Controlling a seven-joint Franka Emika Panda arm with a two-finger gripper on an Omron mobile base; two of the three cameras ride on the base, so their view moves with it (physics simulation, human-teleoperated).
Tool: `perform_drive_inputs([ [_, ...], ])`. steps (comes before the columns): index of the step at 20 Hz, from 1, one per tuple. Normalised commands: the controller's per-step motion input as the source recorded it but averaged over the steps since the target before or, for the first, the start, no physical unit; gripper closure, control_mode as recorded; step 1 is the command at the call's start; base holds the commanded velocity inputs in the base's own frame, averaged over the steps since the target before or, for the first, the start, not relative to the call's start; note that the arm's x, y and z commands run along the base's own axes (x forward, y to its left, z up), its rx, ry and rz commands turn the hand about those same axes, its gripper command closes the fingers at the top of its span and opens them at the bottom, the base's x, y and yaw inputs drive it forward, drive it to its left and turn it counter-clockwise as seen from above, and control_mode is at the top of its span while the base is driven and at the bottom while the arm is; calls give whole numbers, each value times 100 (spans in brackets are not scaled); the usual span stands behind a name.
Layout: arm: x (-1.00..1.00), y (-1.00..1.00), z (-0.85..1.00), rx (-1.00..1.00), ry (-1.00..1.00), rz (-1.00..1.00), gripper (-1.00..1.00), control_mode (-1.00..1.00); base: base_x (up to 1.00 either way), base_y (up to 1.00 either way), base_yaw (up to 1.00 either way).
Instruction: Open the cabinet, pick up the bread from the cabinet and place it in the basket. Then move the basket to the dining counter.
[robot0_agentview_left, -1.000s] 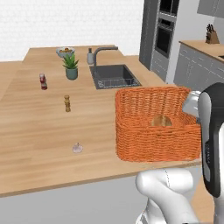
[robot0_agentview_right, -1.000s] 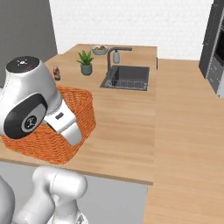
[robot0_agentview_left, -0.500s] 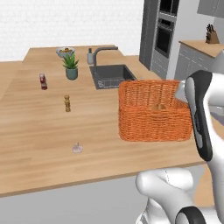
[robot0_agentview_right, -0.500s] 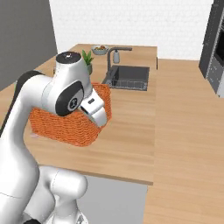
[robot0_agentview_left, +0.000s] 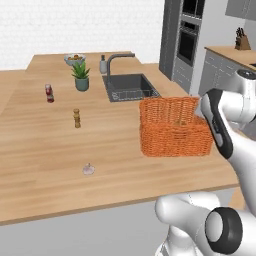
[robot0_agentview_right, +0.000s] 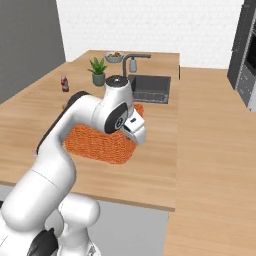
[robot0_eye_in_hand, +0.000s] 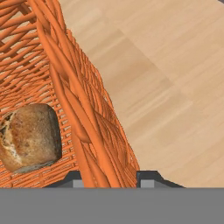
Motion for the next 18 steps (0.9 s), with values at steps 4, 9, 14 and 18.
perform_drive_inputs([
  [4,50,0,-68,0,-5,1,100,-100,0,0,0],
  [9,12,1,-68,-1,-3,4,100,-100,0,0,0],
  [14,1,0,-63,0,0,3,100,-100,0,0,0],
  [18,4,0,-35,0,0,0,100,-100,0,0,0],
])
